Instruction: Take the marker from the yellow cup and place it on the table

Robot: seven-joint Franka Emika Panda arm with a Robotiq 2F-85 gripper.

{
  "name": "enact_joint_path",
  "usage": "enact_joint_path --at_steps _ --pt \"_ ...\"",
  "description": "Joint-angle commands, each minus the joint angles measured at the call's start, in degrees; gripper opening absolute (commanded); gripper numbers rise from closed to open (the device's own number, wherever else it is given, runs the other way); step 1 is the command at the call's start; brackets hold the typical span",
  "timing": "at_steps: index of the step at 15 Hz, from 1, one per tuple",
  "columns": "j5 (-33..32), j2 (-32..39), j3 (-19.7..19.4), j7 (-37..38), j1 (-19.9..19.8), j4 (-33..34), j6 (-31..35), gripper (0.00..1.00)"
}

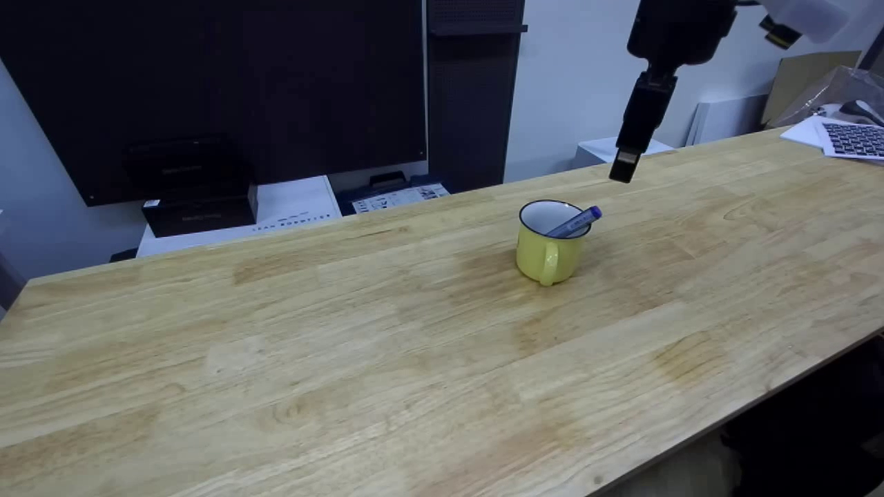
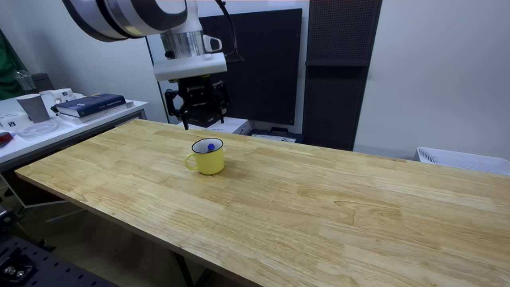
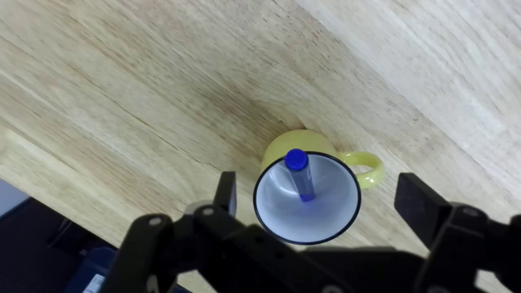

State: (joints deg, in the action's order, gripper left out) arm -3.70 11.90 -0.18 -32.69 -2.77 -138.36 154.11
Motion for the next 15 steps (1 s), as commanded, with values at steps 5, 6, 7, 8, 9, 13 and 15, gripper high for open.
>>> enact_joint_path --at_steps 5,6,7,8,9,13,15 --pt "-1.86 1.54 0.88 0.97 -0.78 0.89 0.21 1.0" --pt "-1.82 2.55 1.09 0.44 -0.94 1.74 -0.19 1.0" --pt "-2.34 3.57 1.03 0.17 -1.01 2.45 -0.03 1.0" --pt "-2.79 4.69 0.9 0.26 -1.07 3.22 0.29 1.0" --pt "-3.05 5.39 0.89 0.17 -1.17 3.73 0.25 1.0" --pt "-5.23 8.6 0.72 0.53 -1.32 6.4 -0.57 1.0" --pt "-6.07 10.19 0.72 0.78 -1.3 7.94 -1.11 1.0"
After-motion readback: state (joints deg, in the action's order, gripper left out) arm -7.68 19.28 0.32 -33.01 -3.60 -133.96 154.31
